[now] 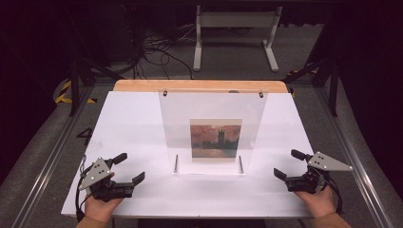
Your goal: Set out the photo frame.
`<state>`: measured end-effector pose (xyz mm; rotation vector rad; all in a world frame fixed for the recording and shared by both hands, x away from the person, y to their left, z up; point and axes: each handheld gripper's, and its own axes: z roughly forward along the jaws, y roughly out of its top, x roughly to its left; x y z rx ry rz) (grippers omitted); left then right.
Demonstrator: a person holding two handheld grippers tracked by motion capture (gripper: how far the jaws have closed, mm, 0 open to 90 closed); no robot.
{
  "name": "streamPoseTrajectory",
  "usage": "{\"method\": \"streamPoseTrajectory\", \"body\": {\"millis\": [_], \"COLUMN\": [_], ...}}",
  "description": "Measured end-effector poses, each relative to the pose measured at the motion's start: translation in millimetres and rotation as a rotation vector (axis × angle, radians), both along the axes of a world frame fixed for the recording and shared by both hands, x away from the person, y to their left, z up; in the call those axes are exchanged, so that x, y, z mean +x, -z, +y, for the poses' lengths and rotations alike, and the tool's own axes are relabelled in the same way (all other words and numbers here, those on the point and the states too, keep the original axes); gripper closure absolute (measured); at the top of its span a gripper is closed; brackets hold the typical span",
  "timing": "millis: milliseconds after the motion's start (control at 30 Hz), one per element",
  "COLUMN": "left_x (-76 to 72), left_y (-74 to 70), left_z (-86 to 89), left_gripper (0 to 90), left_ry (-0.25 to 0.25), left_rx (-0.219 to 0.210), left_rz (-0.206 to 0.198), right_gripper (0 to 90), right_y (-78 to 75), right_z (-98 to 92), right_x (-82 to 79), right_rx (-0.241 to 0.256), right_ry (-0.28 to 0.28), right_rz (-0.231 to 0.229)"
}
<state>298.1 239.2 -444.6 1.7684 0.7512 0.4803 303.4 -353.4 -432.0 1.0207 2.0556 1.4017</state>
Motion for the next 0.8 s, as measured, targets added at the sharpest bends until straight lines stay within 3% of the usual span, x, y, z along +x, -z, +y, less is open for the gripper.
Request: {"method": "streamPoseTrajectory", "body": {"millis": [100, 233, 500, 800], "left_x": [3.3, 6.5, 13.0, 12.0], "left_y": [5.9, 9.3, 15.5, 14.8], "left_z": [-1.6, -0.7, 8.0, 6.2], "left_gripper": [7.0, 6.7, 6.9, 7.1], "left_ry": [-0.006, -0.016, -0.027, -0.026], "left_rx": [0.006, -0.013, -0.052, -0.041], "left_rz": [0.013, 0.034, 0.076, 0.07], "right_gripper": [0.2, 0.3, 0.4, 0.3], "right_y": [10.5, 17.4, 20.8, 20.3], "right_z": [5.1, 12.5, 16.4, 15.4], "right_x": [2.7, 6.0, 7.7, 7.7], "right_rx": [-0.019, -0.045, -0.055, -0.045], "right_ry": [0.005, 0.015, 0.025, 0.022], "right_rz": [0.048, 0.077, 0.082, 0.078]}}
